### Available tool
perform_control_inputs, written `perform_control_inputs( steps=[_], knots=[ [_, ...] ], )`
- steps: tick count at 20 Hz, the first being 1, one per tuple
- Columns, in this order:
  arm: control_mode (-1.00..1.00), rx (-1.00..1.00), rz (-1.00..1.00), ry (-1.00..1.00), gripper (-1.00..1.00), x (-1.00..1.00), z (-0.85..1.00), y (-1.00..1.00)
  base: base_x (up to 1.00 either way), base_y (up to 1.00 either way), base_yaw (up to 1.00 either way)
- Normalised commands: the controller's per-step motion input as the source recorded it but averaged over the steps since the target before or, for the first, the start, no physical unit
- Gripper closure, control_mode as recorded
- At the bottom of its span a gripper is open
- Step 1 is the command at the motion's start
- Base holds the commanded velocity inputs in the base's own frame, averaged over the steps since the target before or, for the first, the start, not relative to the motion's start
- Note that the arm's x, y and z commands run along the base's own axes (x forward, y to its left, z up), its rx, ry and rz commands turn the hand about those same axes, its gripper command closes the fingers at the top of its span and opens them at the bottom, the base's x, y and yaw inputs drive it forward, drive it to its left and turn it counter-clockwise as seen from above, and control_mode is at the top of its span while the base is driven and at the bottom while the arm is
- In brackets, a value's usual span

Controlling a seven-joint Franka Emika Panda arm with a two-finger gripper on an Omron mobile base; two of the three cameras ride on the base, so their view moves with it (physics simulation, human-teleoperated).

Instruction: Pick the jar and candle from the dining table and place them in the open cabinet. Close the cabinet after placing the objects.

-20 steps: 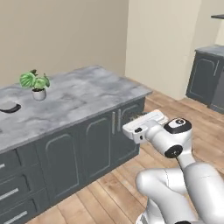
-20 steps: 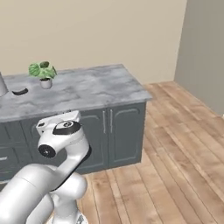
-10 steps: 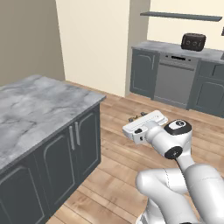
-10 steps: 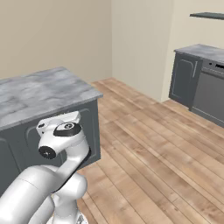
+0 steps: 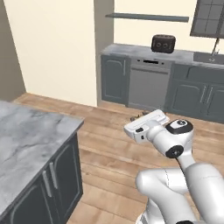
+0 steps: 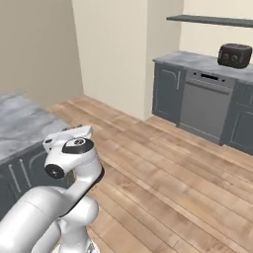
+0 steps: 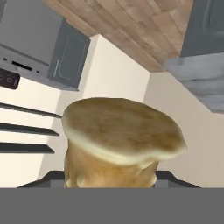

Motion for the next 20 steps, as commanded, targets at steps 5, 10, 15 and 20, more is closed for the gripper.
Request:
perform_control_inputs(
  steps=[5,10,15,20],
  knots=[
    [1.0,0.0,0.0,0.0,1.0,0.0,0.0,0.0,0.9,0.0,-0.39],
    [1.0,0.0,0.0,0.0,1.0,0.0,0.0,0.0,0.28,0.0,-0.64],
    [1.0,0.0,0.0,0.0,1.0,0.0,0.0,0.0,0.01,0.0,-0.7],
    [1.0,0.0,0.0,0.0,1.0,0.0,0.0,0.0,0.0,0.0,-0.71]
  ],
)
